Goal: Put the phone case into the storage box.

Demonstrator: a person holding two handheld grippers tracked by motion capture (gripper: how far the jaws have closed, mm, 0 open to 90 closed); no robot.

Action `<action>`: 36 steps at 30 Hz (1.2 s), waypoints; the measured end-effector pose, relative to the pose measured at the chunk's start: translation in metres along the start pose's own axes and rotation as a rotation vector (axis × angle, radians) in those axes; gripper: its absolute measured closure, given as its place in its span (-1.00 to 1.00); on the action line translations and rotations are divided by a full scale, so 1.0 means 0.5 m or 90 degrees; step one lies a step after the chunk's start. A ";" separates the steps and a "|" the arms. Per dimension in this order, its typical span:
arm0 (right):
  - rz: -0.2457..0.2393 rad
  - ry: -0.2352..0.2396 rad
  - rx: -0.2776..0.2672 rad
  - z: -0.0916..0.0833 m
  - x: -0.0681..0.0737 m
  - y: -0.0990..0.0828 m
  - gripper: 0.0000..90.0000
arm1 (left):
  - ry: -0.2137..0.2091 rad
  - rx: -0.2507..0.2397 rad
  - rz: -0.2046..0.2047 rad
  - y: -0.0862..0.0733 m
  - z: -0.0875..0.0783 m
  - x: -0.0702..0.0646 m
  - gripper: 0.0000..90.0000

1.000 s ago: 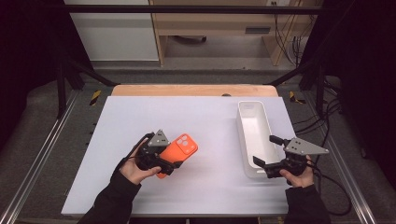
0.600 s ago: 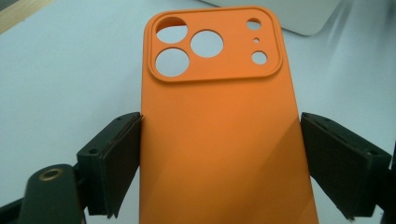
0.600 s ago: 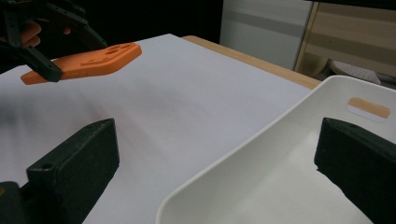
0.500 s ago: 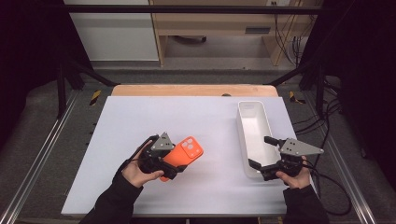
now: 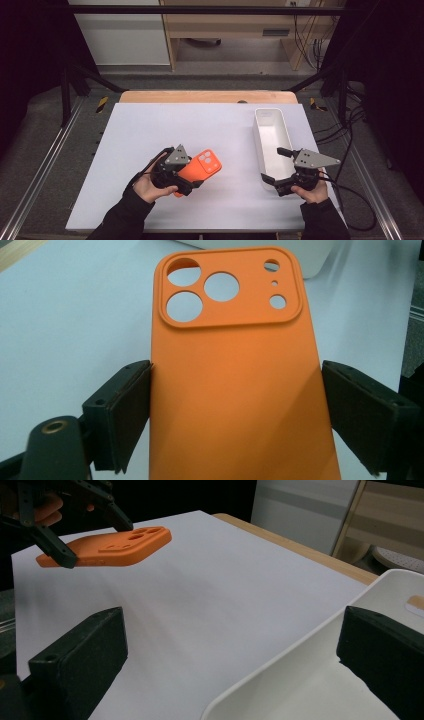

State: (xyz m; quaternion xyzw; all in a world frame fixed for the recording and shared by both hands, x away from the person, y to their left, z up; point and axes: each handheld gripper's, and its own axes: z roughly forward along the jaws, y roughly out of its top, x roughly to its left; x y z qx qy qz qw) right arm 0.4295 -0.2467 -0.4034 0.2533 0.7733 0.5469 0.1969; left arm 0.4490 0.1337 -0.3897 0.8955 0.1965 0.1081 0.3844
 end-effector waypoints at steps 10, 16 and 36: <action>-0.011 0.018 0.012 0.013 0.013 0.003 -0.98 | -0.008 0.000 0.013 0.005 0.005 -0.011 -0.67; -0.027 0.044 0.026 0.024 0.026 0.007 -0.98 | -0.014 0.006 0.021 0.006 0.010 -0.016 -0.67; -0.061 0.087 0.053 0.053 0.058 0.017 -0.97 | -0.034 0.014 0.043 0.008 0.024 -0.029 -0.67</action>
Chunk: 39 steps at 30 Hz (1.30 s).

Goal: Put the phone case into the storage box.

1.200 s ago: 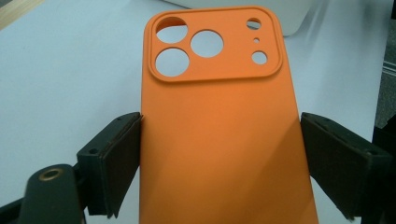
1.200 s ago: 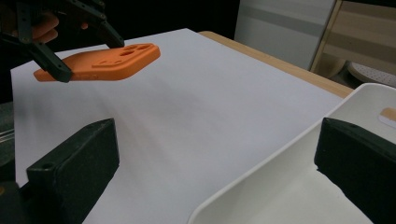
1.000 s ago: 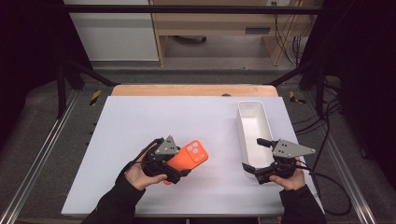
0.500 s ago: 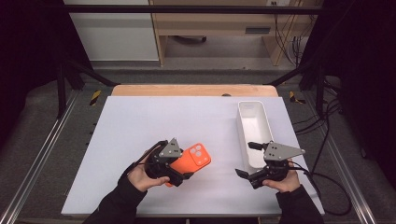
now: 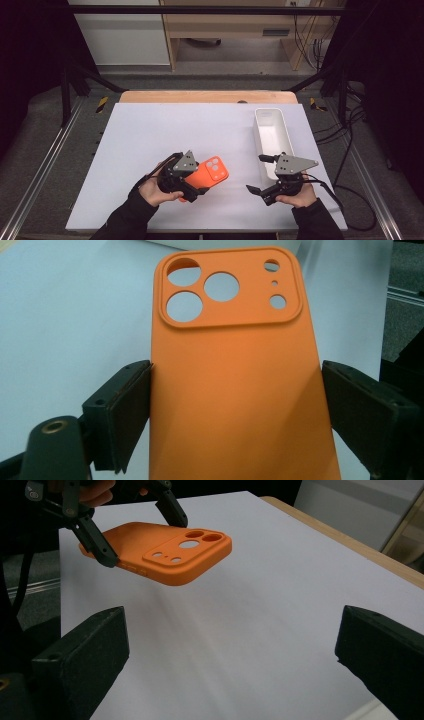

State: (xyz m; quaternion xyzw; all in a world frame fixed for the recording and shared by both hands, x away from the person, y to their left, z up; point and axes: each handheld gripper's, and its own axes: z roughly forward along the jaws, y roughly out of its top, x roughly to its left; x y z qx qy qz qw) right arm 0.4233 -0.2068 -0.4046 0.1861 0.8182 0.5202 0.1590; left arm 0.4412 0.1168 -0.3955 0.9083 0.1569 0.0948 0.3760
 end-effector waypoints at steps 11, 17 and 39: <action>-0.015 0.025 0.008 0.018 0.013 0.009 -0.96 | -0.016 0.006 0.010 0.002 0.010 -0.004 -0.67; -0.023 0.035 0.018 0.028 0.019 0.011 -0.96 | -0.024 0.004 0.015 0.003 0.011 -0.007 -0.67; -0.049 0.065 0.035 0.057 0.034 0.025 -0.96 | -0.059 -0.021 0.043 0.002 0.004 0.004 -0.67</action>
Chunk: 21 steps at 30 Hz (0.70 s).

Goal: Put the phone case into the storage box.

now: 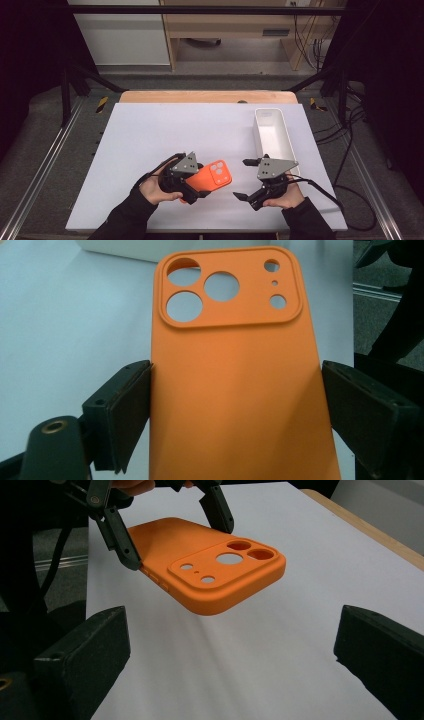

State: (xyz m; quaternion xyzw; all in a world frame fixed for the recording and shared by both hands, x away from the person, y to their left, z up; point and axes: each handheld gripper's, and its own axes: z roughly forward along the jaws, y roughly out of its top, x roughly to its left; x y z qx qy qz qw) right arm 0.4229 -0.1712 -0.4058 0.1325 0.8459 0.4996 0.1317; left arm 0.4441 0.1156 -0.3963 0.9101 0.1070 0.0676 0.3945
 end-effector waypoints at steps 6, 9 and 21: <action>-0.016 0.019 0.009 0.008 0.003 0.009 -0.96 | -0.008 -0.005 0.027 0.005 0.000 -0.004 -0.67; -0.020 0.025 0.016 0.012 0.004 0.014 -0.95 | -0.008 -0.007 0.034 0.007 0.000 -0.007 -0.67; -0.046 0.061 0.023 0.014 0.005 0.017 -0.94 | -0.015 -0.010 0.085 0.023 -0.005 -0.028 -0.67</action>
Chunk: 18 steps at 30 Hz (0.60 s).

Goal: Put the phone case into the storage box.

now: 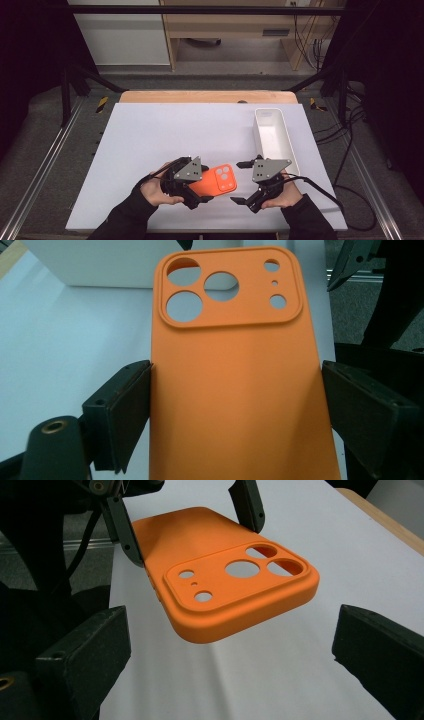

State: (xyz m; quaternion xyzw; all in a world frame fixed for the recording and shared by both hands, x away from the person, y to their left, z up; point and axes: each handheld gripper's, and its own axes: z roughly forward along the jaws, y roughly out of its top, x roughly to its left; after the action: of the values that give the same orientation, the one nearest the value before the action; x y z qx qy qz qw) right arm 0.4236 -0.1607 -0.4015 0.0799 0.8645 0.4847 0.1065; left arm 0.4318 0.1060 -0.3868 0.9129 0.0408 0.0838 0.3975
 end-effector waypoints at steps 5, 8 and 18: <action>-0.004 0.006 0.007 0.001 -0.001 0.003 -0.93 | -0.006 -0.002 0.011 0.004 -0.001 -0.003 -0.67; -0.007 0.012 0.005 0.003 -0.001 0.005 -0.92 | -0.011 -0.004 0.014 0.005 0.001 -0.005 -0.67; -0.014 0.038 -0.001 0.020 -0.005 0.012 -0.90 | -0.025 -0.010 0.025 0.009 0.004 -0.011 -0.67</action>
State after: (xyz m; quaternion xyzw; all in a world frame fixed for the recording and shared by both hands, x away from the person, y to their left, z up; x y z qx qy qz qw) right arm 0.4290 -0.1501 -0.4014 0.0556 0.8678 0.4863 0.0858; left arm 0.4267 0.1004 -0.3854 0.9117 0.0145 0.0743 0.4039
